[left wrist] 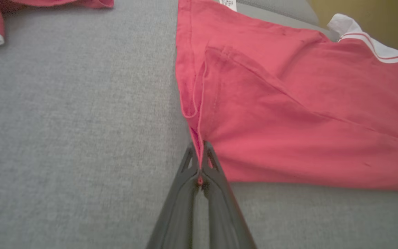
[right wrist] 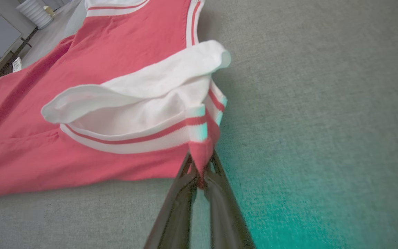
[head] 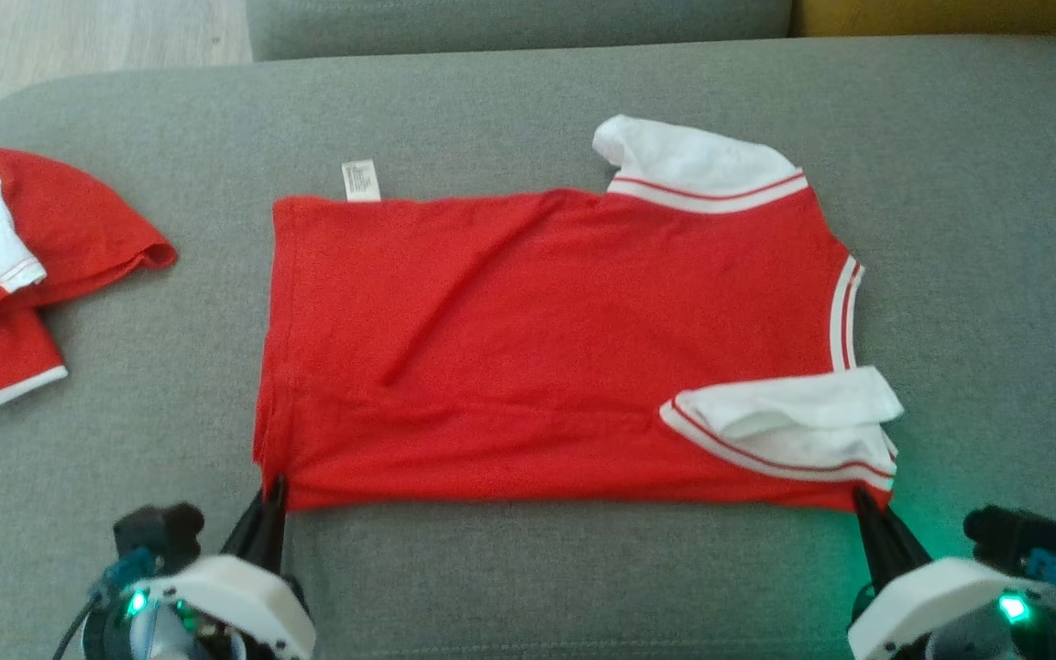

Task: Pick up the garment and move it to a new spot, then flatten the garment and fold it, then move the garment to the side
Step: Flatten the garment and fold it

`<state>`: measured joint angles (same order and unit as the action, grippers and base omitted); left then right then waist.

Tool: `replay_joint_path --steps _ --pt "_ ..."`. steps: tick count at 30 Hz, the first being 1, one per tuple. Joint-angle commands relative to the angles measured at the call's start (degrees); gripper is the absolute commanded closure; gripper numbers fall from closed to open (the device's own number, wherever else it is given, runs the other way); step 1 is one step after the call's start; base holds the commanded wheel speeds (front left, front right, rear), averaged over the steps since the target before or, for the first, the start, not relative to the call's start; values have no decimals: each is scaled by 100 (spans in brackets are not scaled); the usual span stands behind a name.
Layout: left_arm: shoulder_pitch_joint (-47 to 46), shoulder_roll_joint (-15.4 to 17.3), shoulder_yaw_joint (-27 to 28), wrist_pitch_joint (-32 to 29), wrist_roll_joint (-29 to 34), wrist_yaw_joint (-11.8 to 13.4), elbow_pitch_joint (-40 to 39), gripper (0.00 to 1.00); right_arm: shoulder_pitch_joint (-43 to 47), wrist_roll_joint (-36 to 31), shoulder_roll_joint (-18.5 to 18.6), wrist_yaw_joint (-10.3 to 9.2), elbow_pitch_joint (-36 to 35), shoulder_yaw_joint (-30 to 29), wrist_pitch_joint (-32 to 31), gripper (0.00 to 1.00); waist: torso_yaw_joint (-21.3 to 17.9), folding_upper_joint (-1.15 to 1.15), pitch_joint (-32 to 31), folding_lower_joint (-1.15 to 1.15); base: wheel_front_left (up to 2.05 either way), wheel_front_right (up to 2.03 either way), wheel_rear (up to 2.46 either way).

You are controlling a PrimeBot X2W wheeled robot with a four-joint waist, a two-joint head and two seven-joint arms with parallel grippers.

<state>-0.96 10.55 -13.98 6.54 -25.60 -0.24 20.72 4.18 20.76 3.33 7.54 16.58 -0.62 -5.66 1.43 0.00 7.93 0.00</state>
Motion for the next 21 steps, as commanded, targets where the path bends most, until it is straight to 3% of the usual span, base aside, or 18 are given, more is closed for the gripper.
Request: replay_joint_path --steps 1,10,11,12,13,14,21 --pt "22 170 247 -69 -46 81 -276 100 59 25 24 -5 -288 34 -36 100 -21 0 -59 0 0 0 0" --pt "534 255 213 -535 -192 211 -650 100 594 88 -35 -5 -553 -196 -270 100 -48 0 -257 0 0 0 0" --pt "560 262 208 -560 -188 234 -661 100 611 83 -37 -5 -579 -180 -249 71 -57 0 -274 0 0 0 0" --pt "585 251 213 -589 -196 276 -668 52 619 60 -39 -5 -585 -178 -244 0 -71 0 -287 0 0 0 0" --pt "585 251 213 -589 -196 276 -668 52 619 60 -39 -5 -585 -178 -244 0 -71 0 -287 0 0 0 0" --pt "628 210 197 -606 -195 342 -710 0 578 -29 -41 -5 -630 -205 -161 0 -89 0 -317 0 0 0 0" --pt "656 106 250 -113 -21 590 -1087 0 307 -468 -37 -5 -1092 -89 337 0 -119 0 -379 0 0 0 0"
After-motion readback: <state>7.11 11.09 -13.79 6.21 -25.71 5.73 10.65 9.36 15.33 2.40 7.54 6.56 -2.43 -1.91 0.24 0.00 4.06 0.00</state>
